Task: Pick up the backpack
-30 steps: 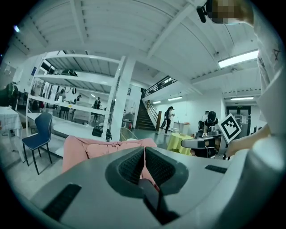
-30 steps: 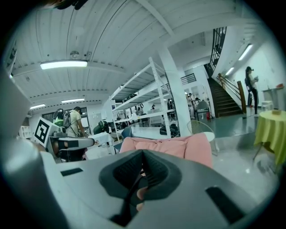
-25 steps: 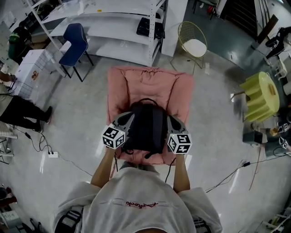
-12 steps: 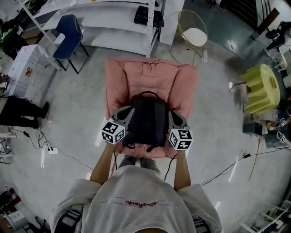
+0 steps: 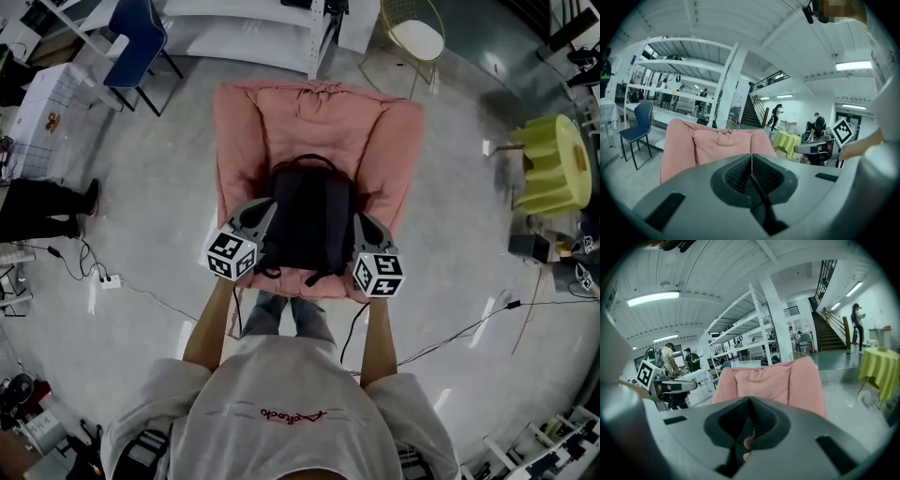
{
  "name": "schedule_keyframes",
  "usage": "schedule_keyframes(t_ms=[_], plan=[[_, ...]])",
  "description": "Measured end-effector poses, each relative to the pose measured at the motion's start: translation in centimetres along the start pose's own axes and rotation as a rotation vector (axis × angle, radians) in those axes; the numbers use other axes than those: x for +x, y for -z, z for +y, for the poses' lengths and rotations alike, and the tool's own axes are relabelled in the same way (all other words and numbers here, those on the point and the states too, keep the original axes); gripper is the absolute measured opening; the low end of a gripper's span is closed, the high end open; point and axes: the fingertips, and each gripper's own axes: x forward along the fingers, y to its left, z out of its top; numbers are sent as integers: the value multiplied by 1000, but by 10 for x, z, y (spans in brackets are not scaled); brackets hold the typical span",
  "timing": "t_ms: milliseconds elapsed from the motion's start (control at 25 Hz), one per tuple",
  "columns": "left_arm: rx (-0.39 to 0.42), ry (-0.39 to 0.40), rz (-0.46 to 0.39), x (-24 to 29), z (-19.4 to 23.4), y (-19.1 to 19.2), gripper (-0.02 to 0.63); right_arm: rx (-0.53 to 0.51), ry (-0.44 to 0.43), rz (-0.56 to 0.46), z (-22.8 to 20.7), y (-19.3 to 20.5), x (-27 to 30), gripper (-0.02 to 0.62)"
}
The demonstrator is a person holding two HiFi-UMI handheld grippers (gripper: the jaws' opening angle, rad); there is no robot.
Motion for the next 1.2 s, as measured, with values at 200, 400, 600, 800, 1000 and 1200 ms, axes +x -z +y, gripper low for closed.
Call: schedule_keyframes(t_ms=[200, 400, 600, 800, 1000, 1200], plan=[[-5, -15, 40, -1, 4, 28, 17, 25, -10, 51, 3, 32, 4, 18], [12, -20, 92, 2, 4, 64, 14, 50, -20, 106, 6, 69, 9, 18], [4, -24, 139, 4, 7, 97, 12, 68, -29, 154, 7, 103, 14, 18], [-19, -41, 161, 1, 16, 122, 12, 84, -32, 192, 8, 130, 17, 18], [-53, -48, 173, 3, 22, 141, 14, 86, -43, 205, 11, 145, 18, 18], [-76, -47, 186, 10, 27, 152, 15, 89, -64, 192, 9, 152, 20, 21]])
